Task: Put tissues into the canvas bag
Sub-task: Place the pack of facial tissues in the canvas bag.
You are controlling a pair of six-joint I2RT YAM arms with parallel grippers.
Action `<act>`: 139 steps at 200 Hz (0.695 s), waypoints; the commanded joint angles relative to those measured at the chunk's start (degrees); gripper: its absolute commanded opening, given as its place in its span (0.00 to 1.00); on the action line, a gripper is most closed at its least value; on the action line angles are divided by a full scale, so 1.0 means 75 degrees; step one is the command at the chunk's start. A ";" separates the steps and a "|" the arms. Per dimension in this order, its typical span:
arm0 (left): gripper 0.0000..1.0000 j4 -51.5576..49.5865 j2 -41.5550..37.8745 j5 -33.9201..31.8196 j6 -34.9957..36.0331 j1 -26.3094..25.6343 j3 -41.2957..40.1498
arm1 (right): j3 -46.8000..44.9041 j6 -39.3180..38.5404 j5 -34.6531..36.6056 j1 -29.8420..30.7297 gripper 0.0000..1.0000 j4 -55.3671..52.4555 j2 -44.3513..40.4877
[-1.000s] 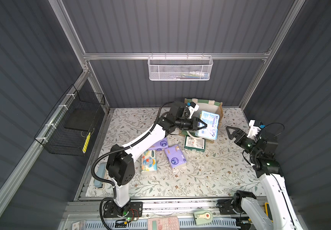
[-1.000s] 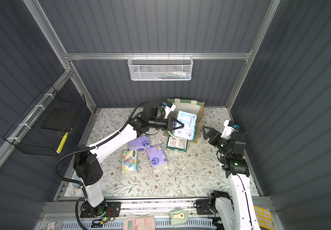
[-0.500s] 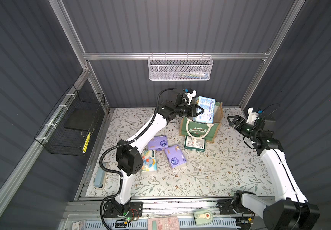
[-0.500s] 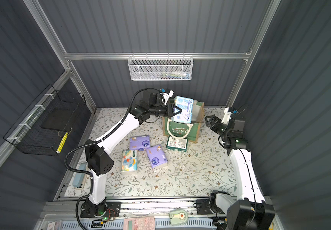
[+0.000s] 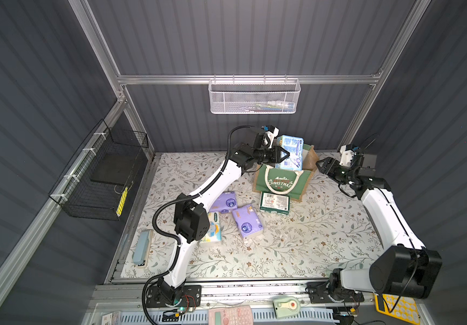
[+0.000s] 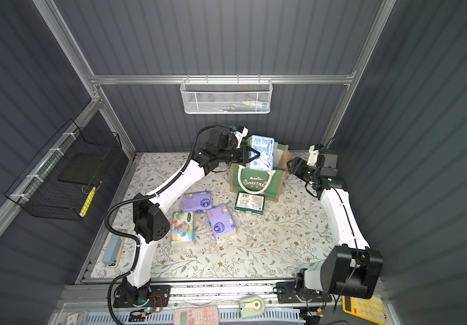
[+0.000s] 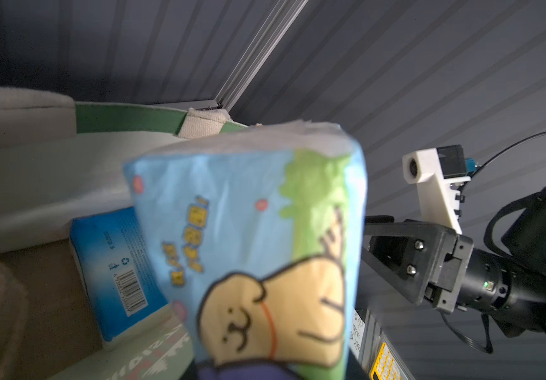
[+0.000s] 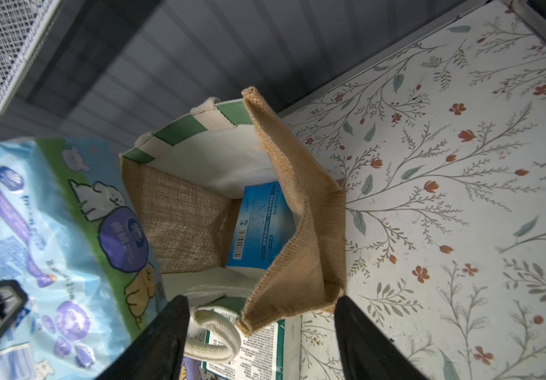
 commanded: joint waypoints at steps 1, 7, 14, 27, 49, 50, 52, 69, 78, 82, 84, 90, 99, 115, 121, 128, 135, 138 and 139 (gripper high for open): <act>0.37 0.0524 0.0030 0.0055 -0.0204 0.0154 0.0210 | 0.0329 -0.0342 0.0186 0.0044 0.71 -0.0411 0.0137; 0.37 0.0524 -0.0026 0.0056 -0.0174 0.0150 0.0173 | 0.0352 -0.0381 0.0231 0.0043 0.71 -0.0426 0.0151; 0.37 0.0533 -0.0106 0.0049 -0.0156 0.0161 0.0113 | 0.0380 -0.0413 0.0300 0.0044 0.71 -0.0450 0.0172; 0.37 0.0615 -0.0258 0.0046 -0.0150 0.0189 -0.0039 | 0.0401 -0.0454 0.0304 0.0043 0.71 -0.0459 0.0199; 0.38 0.0791 -0.0339 0.0086 -0.0224 0.0197 -0.0102 | 0.0455 -0.0435 0.0308 0.0049 0.71 -0.0426 0.0300; 0.38 0.0792 -0.0334 0.0090 -0.0227 0.0197 -0.0097 | 0.0456 -0.0434 0.0309 0.0046 0.71 -0.0426 0.0313; 0.38 0.0808 -0.0330 0.0107 -0.0243 0.0197 -0.0085 | 0.0458 -0.0424 0.0305 0.0044 0.71 -0.0417 0.0320; 0.38 0.0807 -0.0141 0.0207 -0.0344 0.0203 0.0113 | 0.0483 -0.0364 0.0247 0.0043 0.71 -0.0352 0.0367; 0.38 0.0782 0.0007 0.0244 -0.0401 0.0197 0.0229 | 0.0482 -0.0339 0.0192 0.0051 0.70 -0.0303 0.0395; 0.38 0.0770 0.0071 0.0268 -0.0432 0.0197 0.0265 | 0.0493 -0.0322 0.0164 0.0047 0.70 -0.0284 0.0406; 0.38 0.0776 0.0102 0.0275 -0.0447 0.0197 0.0284 | 0.0511 -0.0317 0.0154 0.0047 0.70 -0.0279 0.0417; 0.38 0.0780 0.0195 0.0300 -0.0501 0.0197 0.0333 | 0.0522 -0.0315 0.0110 0.0056 0.69 -0.0286 0.0442; 0.37 0.0794 0.0346 0.0301 -0.0570 0.0187 0.0404 | 0.0579 -0.0343 0.0078 0.0084 0.69 -0.0307 0.0499; 0.38 0.0760 0.0622 0.0305 -0.0642 0.0156 0.0576 | 0.0711 -0.0457 0.0122 0.0154 0.68 -0.0448 0.0648; 0.37 0.0759 0.0707 0.0313 -0.0682 0.0141 0.0607 | 0.0766 -0.0501 0.0135 0.0181 0.68 -0.0511 0.0702; 0.37 0.0759 0.0808 0.0323 -0.0735 0.0117 0.0659 | 0.0828 -0.0529 0.0157 0.0194 0.67 -0.0577 0.0765; 0.37 0.0767 0.0898 0.0320 -0.0767 0.0084 0.0685 | 0.0876 -0.0559 0.0170 0.0207 0.67 -0.0625 0.0814; 0.37 0.0773 0.0926 0.0306 -0.0768 0.0070 0.0695 | 0.0885 -0.0571 0.0181 0.0216 0.66 -0.0636 0.0834; 0.37 0.0772 0.0937 0.0305 -0.0768 0.0063 0.0699 | 0.0894 -0.0578 0.0187 0.0217 0.66 -0.0636 0.0838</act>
